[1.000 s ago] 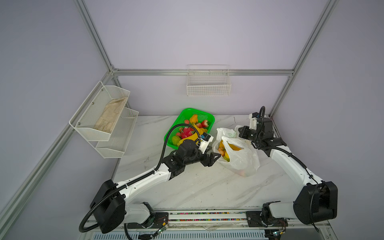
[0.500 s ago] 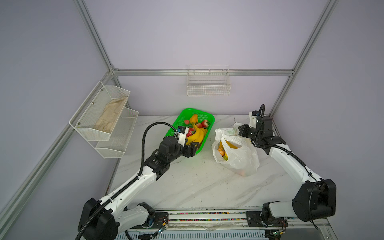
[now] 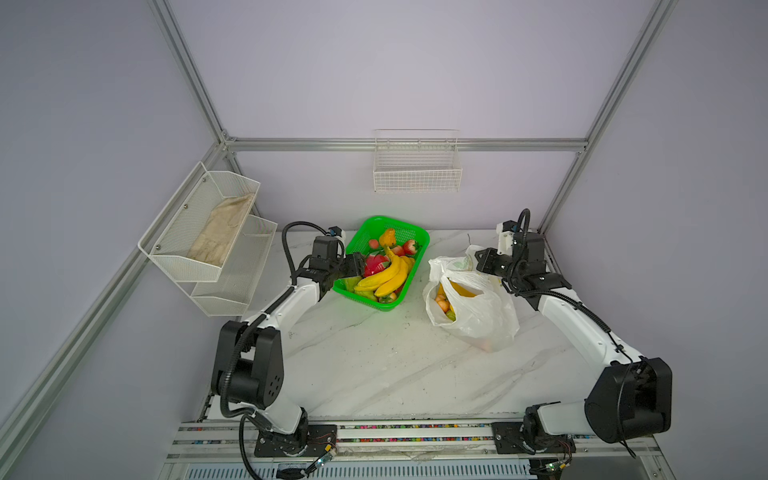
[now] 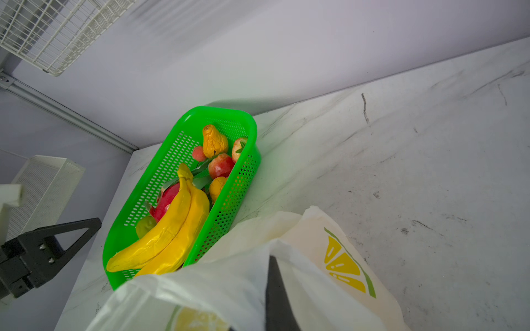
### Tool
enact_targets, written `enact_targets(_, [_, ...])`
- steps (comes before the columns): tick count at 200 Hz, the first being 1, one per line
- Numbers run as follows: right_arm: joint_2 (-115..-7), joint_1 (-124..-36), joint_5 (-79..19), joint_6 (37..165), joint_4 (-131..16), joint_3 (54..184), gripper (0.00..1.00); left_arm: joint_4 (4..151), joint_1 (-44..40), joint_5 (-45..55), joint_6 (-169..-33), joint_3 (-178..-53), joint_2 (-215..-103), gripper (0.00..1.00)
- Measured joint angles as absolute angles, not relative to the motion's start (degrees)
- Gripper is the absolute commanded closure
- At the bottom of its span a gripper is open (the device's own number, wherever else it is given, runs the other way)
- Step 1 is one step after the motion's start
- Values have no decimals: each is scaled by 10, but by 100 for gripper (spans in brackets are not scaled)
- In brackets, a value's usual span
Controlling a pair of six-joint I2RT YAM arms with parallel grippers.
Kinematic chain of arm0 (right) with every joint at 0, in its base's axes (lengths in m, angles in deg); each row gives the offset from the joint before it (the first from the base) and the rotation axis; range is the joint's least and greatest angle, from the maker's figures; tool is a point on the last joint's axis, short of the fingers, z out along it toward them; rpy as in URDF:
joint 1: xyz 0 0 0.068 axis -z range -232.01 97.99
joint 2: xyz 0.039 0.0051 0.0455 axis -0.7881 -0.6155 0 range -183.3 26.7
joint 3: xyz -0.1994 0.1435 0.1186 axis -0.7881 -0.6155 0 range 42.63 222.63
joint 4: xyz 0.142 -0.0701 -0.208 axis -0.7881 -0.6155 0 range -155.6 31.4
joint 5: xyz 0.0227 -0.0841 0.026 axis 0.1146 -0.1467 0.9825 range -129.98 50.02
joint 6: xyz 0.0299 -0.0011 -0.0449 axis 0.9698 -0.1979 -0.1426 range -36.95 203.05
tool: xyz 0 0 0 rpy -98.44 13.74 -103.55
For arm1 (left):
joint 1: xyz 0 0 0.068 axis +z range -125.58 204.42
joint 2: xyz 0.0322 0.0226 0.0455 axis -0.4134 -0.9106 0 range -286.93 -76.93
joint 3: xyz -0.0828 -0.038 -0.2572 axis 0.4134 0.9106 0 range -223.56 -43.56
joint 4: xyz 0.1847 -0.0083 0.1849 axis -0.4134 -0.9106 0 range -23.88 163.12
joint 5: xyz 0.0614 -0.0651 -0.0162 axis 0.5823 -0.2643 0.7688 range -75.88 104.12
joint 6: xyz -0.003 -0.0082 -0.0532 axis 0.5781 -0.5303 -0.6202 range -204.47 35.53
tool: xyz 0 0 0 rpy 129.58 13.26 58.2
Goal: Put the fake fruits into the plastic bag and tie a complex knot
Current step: 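Withdraw the left gripper from the bag back over the basket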
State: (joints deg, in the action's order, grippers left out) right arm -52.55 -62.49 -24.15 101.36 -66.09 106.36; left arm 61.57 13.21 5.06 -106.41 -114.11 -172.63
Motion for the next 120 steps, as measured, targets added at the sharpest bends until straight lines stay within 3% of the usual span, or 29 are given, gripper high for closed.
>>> enact_targets(54, [-541, -625, -257, 1019, -662, 1064, 100, 584, 144, -40, -1057, -1281, -1880, 33])
enact_targets(120, [-554, -625, -263, 1023, -662, 1064, 100, 570, 147, -88, -1045, -1296, -1920, 59])
